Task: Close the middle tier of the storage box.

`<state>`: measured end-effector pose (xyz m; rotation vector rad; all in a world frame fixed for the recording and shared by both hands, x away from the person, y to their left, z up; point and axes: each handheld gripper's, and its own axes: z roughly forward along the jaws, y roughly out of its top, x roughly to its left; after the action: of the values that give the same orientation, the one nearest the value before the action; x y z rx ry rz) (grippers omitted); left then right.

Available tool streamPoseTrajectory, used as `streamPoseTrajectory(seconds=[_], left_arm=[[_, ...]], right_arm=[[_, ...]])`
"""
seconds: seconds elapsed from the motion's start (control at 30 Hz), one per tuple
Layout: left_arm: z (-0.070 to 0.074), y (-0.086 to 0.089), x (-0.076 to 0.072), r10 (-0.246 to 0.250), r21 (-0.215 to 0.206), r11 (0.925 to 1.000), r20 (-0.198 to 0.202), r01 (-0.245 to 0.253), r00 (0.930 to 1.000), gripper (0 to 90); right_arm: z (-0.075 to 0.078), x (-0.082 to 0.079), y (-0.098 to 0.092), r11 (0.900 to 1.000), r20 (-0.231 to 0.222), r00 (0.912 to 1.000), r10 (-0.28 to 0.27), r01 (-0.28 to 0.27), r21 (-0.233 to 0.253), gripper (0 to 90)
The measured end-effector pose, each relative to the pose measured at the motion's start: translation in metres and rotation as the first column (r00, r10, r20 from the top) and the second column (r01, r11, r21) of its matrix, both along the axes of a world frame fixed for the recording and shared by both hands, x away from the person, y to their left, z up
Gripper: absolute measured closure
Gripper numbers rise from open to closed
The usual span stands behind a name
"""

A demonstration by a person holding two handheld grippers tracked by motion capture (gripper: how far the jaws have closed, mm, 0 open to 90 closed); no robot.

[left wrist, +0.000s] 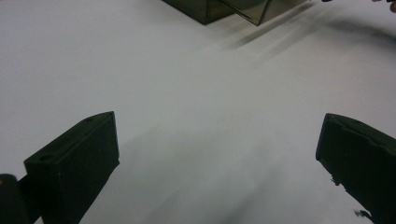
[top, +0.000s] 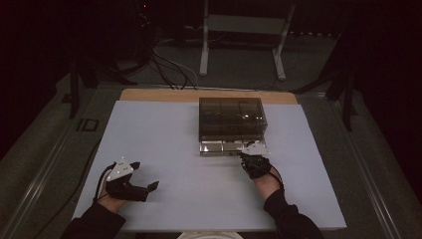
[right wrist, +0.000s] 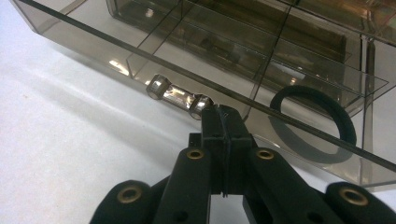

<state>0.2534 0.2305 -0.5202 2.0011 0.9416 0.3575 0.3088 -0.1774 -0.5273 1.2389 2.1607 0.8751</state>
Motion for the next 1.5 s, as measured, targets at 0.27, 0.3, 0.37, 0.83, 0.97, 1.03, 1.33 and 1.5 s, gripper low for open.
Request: streamPoseTrajectory(seconds=[0.27, 0.3, 0.37, 0.83, 0.97, 1.03, 1.33, 1.5], left_arm=[[0.0, -0.001, 0.0, -0.001, 0.005, 1.0, 0.001, 0.001, 1.0, 0.9], [0.0, -0.001, 0.0, -0.002, 0.006, 1.0, 0.001, 0.002, 1.0, 0.9], [0.0, -0.001, 0.0, -0.002, 0.007, 1.0, -0.001, 0.002, 1.0, 0.9], [-0.001, -0.002, 0.0, -0.004, 0.005, 1.0, -0.003, 0.004, 1.0, 0.9], [-0.001, -0.001, 0.0, -0.005, 0.004, 1.0, -0.004, 0.006, 1.0, 0.9], [-0.001, -0.002, 0.0, -0.007, 0.004, 1.0, -0.002, 0.007, 1.0, 0.9], [-0.001, -0.002, 0.0, -0.006, 0.004, 1.0, -0.006, 0.006, 1.0, 0.9], [-0.001, -0.002, 0.0, -0.006, 0.004, 1.0, -0.006, 0.006, 1.0, 0.9]], right_arm=[[0.0, 0.001, 0.0, 1.0, 0.007, 1.0, 0.003, -0.003, 0.001, 90.0], [0.0, 0.001, 0.0, 1.0, 0.006, 1.0, 0.004, -0.004, 0.001, 90.0], [0.0, 0.002, -0.001, 1.0, 0.005, 1.0, 0.003, -0.003, -0.001, 90.0], [0.001, 0.005, 0.0, 1.0, -0.001, 1.0, -0.001, 0.001, 0.0, 90.0], [0.002, 0.007, -0.001, 1.0, -0.01, 0.9999, -0.002, 0.002, 0.012, 90.0], [0.002, 0.008, 0.0, 1.0, -0.012, 0.9999, -0.002, 0.002, 0.016, 90.0], [0.004, 0.012, 0.002, 1.0, -0.008, 1.0, 0.001, 0.0, 0.014, 90.0], [0.004, 0.013, 0.003, 1.0, -0.006, 1.0, 0.001, -0.001, 0.008, 90.0]])
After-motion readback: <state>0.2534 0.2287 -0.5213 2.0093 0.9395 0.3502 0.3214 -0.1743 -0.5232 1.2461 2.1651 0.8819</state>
